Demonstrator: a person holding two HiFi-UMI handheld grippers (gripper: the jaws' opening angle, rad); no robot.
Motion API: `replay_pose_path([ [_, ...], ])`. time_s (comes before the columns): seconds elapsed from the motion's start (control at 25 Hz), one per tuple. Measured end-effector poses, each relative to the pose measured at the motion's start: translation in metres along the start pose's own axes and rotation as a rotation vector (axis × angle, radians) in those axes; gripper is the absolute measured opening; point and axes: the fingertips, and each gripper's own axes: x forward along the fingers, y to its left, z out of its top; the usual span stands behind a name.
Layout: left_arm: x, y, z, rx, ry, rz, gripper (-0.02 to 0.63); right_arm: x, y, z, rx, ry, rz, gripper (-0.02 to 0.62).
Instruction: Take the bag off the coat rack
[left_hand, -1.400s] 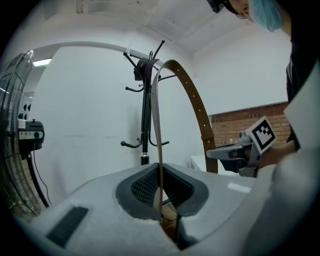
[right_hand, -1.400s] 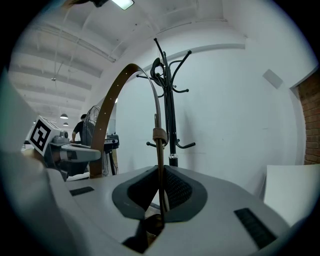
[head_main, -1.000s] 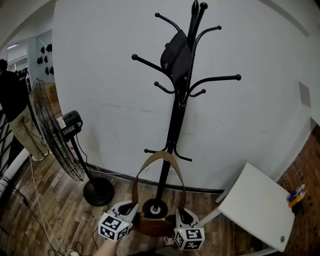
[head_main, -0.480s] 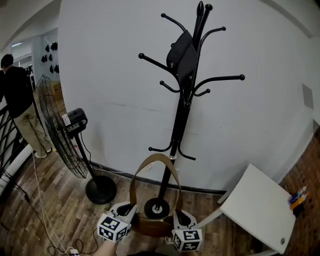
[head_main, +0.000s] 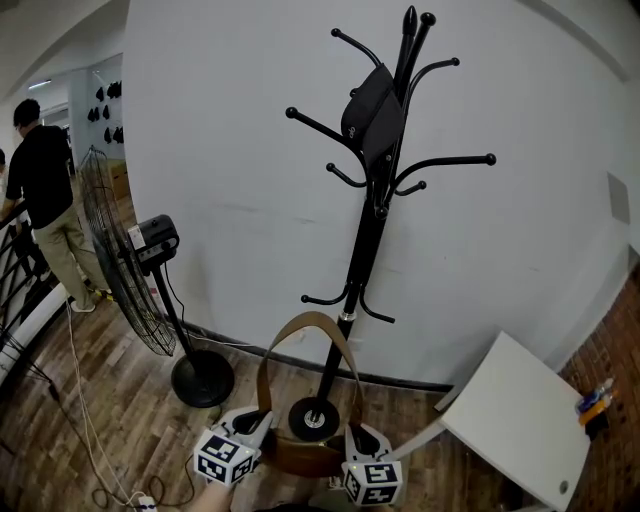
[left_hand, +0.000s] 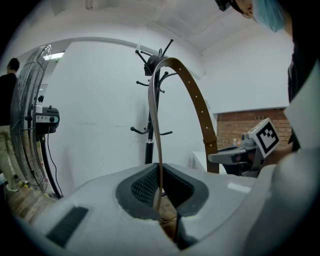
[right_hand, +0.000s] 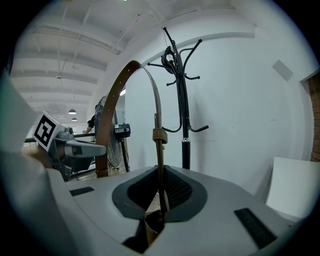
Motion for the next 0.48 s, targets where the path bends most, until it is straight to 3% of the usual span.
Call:
replay_pose_path([
  [0.48, 0.0077, 0.0028, 0.0016, -0.001, 0.007, -0.013, 0.014, 0.0034, -0.0022, 0.0037, 0.007, -0.003, -0.01, 0.025],
])
